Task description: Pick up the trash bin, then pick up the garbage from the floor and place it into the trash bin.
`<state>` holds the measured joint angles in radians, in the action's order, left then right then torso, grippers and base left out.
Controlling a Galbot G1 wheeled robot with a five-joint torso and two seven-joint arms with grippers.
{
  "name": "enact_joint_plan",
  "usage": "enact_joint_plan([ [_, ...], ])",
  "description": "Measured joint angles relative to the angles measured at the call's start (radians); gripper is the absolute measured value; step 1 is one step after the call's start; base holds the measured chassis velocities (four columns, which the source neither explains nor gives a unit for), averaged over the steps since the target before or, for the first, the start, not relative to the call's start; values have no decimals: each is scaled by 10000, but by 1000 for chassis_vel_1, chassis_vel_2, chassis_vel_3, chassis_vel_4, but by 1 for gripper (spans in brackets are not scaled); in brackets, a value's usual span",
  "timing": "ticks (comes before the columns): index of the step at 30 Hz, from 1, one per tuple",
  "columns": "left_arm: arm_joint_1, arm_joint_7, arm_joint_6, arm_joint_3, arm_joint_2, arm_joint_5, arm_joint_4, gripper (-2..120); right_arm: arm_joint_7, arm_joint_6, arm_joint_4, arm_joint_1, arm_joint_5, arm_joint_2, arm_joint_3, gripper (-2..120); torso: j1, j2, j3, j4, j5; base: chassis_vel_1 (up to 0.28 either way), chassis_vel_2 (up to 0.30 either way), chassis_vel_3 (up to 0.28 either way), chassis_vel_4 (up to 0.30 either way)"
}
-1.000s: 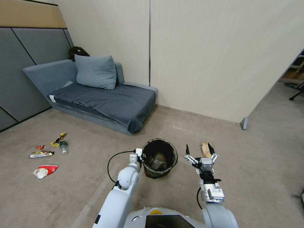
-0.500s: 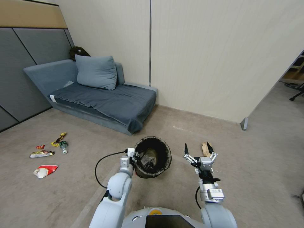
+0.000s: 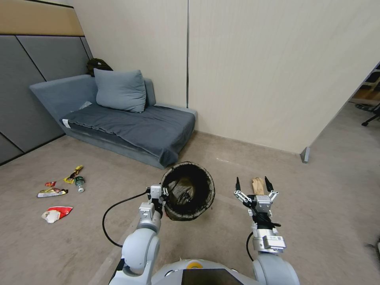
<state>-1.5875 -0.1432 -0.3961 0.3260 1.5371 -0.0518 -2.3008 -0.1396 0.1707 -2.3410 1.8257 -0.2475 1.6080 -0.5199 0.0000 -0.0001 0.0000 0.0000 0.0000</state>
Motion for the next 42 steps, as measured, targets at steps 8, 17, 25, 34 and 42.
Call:
enact_joint_plan([
  [8, -78, -44, 153, -77, 7, -88, 95, 1, -73, -43, -7, 5, 0, 0, -17, 100, 0, 0, 0, 0, 0, 0, 0, 0, 0],
  [17, -53, -79, 184, -132, 35, -144, 328, 1, -77, -45, 19, -37, 0, 0, -52, 100, 0, 0, 0, 1, 0, 0, 0, 0, 0],
  [25, -47, -84, 196, -196, 51, -187, 441, 1, -77, -36, 92, -83, 4, 0, -101, 100, 0, 1, 0, 1, 1, -32, 34, 32, -42],
  [34, -51, -81, 222, -221, 63, -255, 496, 1, -68, 6, 199, -155, 53, 1, -217, 100, 1, 0, 0, 2, 2, -82, 86, 82, -86],
  [42, -71, -78, 245, -203, 59, -262, 523, 1, -61, 16, 209, -160, 61, 1, -228, 100, 0, 1, 0, 0, 0, -56, 45, 47, -58],
])
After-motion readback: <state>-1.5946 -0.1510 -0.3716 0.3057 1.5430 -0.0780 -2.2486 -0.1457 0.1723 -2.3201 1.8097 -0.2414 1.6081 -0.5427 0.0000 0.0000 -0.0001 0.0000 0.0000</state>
